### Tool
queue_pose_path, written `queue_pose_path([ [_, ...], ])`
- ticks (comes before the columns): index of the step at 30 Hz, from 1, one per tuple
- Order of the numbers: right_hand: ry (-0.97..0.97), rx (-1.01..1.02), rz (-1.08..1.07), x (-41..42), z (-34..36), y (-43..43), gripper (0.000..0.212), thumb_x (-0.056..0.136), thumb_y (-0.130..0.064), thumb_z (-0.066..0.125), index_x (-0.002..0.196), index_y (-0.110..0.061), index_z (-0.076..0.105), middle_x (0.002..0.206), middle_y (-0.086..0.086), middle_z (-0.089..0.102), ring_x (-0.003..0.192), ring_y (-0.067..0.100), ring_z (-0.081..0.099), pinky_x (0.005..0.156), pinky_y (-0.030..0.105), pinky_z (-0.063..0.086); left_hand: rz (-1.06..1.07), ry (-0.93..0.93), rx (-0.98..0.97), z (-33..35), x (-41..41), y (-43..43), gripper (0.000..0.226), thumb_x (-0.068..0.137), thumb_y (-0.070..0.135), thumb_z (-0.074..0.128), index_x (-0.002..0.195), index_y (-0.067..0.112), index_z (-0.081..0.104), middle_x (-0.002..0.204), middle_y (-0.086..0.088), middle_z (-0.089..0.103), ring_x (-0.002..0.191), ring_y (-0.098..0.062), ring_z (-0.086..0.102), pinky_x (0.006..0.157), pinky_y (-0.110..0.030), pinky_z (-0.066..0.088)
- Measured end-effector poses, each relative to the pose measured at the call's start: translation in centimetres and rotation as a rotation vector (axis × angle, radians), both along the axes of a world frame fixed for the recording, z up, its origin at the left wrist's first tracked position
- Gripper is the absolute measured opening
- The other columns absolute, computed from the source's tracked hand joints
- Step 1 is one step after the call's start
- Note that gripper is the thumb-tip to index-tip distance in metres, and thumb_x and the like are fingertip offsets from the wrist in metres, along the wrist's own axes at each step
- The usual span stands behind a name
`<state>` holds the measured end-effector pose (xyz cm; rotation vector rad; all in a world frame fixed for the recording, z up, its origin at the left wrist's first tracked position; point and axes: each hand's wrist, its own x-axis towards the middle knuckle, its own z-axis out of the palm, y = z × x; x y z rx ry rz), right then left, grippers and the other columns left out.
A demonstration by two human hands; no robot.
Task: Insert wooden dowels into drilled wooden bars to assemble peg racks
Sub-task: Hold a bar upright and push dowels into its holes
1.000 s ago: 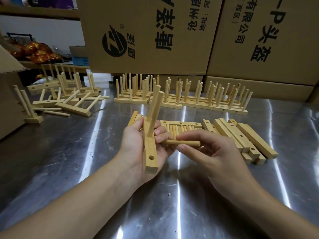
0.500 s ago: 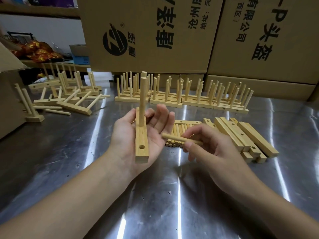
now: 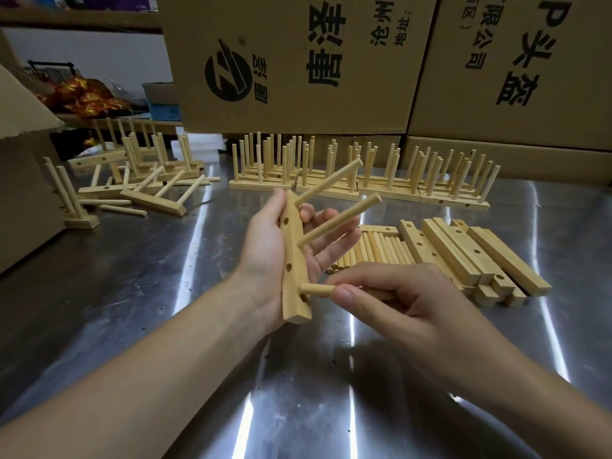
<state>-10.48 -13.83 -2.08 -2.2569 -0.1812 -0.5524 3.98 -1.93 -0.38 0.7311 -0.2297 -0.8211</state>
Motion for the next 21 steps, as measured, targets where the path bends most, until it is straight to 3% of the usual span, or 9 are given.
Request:
queue_pose_path([
  [4,0.046,-0.060,0.002,-0.2,0.2,0.1,0.020,0.107,-0.042,0.061,0.117,-0.040,0.079,0.063,-0.015,0.055,0.057,0.006,0.046,0.055,0.020,0.035,-0.022,0.026,-0.001,-0.2,0.3,0.2,0.055,0.107,0.057,0.048,0.078,0.012,0.059,0.097,-0.015,0.072,0.084,-0.032,0.079,0.082,-0.045,0.067],
  [8,0.075,-0.205,-0.029,-0.4,0.6,0.5,0.021,0.109,-0.045,0.056,0.107,-0.040,0.077,0.064,-0.013,0.056,0.058,0.015,0.053,0.052,0.025,0.037,0.001,-0.081,0.047,-0.3,0.1,0.0,0.052,0.109,0.056,0.044,0.087,0.010,0.056,0.082,-0.013,0.071,0.087,-0.034,0.080,0.061,-0.039,0.065],
  [12,0.066,-0.219,-0.063,-0.4,0.7,0.8,0.021,0.105,-0.049,0.060,0.101,-0.039,0.078,0.063,-0.009,0.059,0.056,0.016,0.053,0.053,0.025,0.037,-0.001,-0.207,0.073,0.0,0.0,-0.1,0.053,0.111,0.055,0.041,0.092,0.007,0.055,0.085,-0.016,0.076,0.093,-0.038,0.080,0.060,-0.039,0.065],
  [16,0.054,-0.197,-0.030,-0.2,0.5,1.2,0.027,0.107,-0.040,0.061,0.091,-0.025,0.077,0.058,-0.004,0.051,0.051,0.015,0.045,0.052,0.020,0.030,-0.012,-0.397,0.117,0.2,0.1,0.1,0.062,0.111,0.057,0.036,0.101,0.001,0.060,0.086,-0.012,0.078,0.096,-0.036,0.080,0.066,-0.043,0.066],
  [21,0.064,-0.109,0.003,-0.1,0.4,1.7,0.026,0.108,-0.032,0.063,0.085,-0.023,0.073,0.059,0.001,0.048,0.052,0.017,0.041,0.052,0.023,0.029,-0.008,-0.419,0.063,0.5,0.1,0.4,0.054,0.111,0.056,0.037,0.093,0.007,0.055,0.080,-0.008,0.070,0.096,-0.037,0.079,0.069,-0.051,0.065],
])
